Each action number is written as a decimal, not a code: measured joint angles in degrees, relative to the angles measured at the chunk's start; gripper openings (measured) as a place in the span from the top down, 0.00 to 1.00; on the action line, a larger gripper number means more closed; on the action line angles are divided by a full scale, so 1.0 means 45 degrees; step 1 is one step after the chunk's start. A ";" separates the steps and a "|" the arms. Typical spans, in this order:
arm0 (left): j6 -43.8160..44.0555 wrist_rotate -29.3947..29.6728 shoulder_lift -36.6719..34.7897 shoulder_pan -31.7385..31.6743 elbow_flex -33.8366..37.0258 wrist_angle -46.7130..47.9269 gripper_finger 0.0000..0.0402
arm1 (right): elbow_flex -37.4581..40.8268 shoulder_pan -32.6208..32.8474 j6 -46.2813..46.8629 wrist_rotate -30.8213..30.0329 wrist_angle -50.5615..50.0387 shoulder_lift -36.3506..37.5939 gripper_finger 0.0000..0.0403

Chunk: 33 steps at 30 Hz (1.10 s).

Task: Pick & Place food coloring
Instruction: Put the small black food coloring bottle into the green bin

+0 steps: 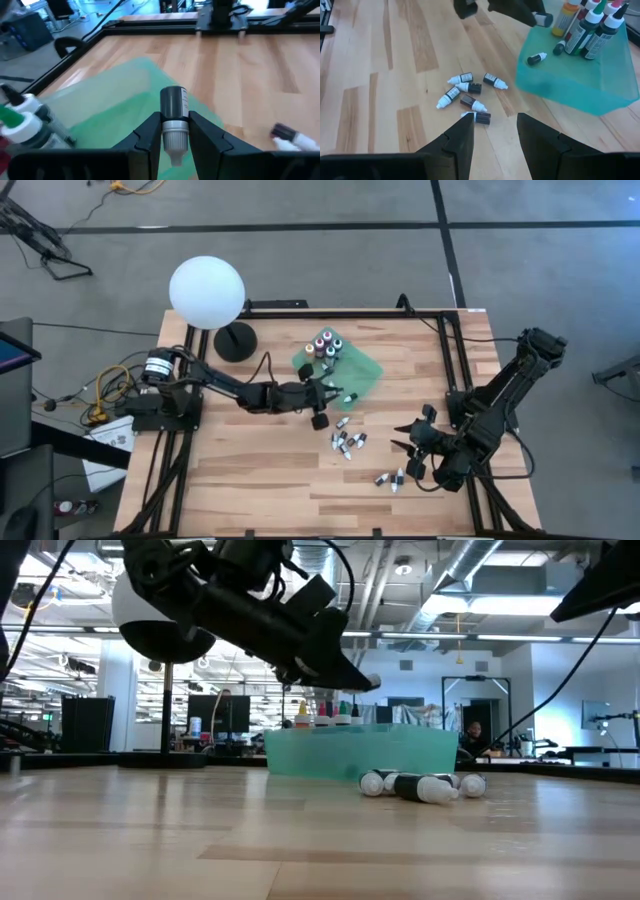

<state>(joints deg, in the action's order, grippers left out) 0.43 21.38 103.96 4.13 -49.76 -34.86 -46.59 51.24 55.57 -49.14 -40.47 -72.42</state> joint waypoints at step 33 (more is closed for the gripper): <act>0.0106 -0.0276 0.0257 -0.1026 -0.0004 0.0356 0.76 | 0.0000 0.0000 -0.0004 -0.0055 0.0049 0.0000 0.64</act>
<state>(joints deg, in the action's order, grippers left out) 0.91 20.14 105.12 -0.49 -49.78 -33.25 -46.59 51.24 55.55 -49.39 -40.25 -72.42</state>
